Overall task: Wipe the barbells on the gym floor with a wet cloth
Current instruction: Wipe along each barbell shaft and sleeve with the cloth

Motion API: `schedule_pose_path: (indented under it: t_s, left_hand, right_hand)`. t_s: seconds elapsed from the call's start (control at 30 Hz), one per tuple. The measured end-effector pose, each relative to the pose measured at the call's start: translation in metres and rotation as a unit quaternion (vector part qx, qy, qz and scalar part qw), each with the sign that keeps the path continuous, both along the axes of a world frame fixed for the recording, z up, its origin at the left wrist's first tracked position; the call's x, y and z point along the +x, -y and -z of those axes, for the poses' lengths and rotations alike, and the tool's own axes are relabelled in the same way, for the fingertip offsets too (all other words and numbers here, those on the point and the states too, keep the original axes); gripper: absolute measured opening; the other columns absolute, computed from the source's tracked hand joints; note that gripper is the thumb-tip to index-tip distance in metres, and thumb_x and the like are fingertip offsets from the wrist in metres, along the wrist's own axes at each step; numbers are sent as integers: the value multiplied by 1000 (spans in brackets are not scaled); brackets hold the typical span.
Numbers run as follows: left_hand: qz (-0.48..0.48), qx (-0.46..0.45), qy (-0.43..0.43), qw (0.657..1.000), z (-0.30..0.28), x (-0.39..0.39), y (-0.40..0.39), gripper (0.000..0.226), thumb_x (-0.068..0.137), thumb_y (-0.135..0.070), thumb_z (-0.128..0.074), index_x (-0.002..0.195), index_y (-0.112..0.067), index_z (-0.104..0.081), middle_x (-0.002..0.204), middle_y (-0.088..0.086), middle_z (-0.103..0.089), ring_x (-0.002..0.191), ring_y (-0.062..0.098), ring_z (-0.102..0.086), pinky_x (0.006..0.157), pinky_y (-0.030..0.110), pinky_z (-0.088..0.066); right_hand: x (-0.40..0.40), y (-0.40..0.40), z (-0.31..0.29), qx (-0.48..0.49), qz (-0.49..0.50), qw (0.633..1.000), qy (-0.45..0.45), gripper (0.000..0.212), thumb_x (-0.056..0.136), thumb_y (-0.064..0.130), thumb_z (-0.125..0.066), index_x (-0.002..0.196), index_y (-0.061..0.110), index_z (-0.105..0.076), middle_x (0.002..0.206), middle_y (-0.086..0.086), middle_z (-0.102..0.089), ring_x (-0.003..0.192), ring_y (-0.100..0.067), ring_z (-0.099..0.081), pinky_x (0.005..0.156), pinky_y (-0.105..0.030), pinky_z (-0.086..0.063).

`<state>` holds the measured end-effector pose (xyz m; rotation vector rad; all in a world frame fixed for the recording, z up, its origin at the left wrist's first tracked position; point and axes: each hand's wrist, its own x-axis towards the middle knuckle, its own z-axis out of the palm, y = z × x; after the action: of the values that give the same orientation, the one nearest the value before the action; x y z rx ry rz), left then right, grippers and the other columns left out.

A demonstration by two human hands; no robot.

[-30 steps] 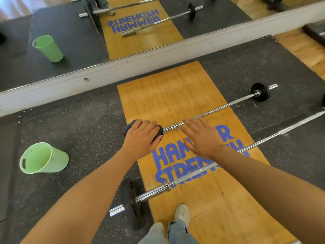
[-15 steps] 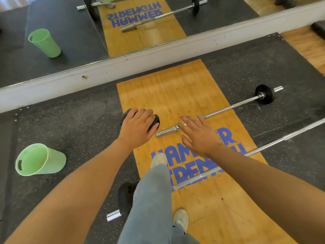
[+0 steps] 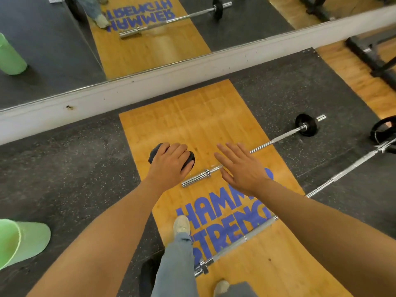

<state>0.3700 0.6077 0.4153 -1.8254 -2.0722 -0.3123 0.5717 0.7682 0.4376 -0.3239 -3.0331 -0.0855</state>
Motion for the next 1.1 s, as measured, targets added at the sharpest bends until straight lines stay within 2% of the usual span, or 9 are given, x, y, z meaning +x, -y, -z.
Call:
schedule_pose_path:
  t_s: [0.07,0.2,0.43,0.63,0.8,1.1]
  left_hand:
    - [18,-16,-4,1000,7,-23,-4,37,97,-37,-45,95,-10,-69,106,6,-67,96,26,-63,87,40,-36]
    - [-3,-56,11,998,16,-64,-7,40,97,-38,-42,95,-9,-69,108,7,-67,97,27,-63,89,40,-34]
    - [2,-77,23,997,61,-93,-10,39,96,-37,-44,94,-8,-70,109,8,-67,100,28,-63,88,41,-34]
    - [16,-66,51,996,107,-94,-39,40,98,-36,-42,94,-8,-69,108,8,-67,99,28,-61,88,41,-35]
    - [14,-88,46,995,169,-110,-62,42,98,-36,-41,95,-6,-70,109,9,-67,99,29,-62,91,42,-37]
    - [-131,-91,83,984,321,-81,-67,37,98,-35,-45,97,-7,-69,108,9,-66,98,29,-62,90,41,-36]
  right_hand:
    - [-22,1,4,3,6,1000,9,53,98,39,-33,130,11,-65,144,-12,-55,130,-35,-54,110,-50,-34]
    - [-56,3,13,-9,11,1000,17,53,98,39,-33,130,12,-65,143,-11,-55,129,-33,-55,105,-52,-46]
    - [-77,-21,44,-27,25,999,25,51,96,36,-35,126,11,-67,137,-12,-60,122,-33,-61,98,-52,-51]
    - [-78,-49,84,-48,0,998,35,49,96,35,-34,123,11,-68,134,-13,-62,118,-33,-63,99,-50,-51]
    - [-95,-79,156,-64,-25,997,47,49,96,34,-34,123,12,-68,134,-12,-63,117,-31,-63,98,-49,-52]
    - [-108,-120,330,-78,-143,984,78,52,94,34,-32,125,14,-68,133,-11,-64,115,-30,-65,95,-50,-53]
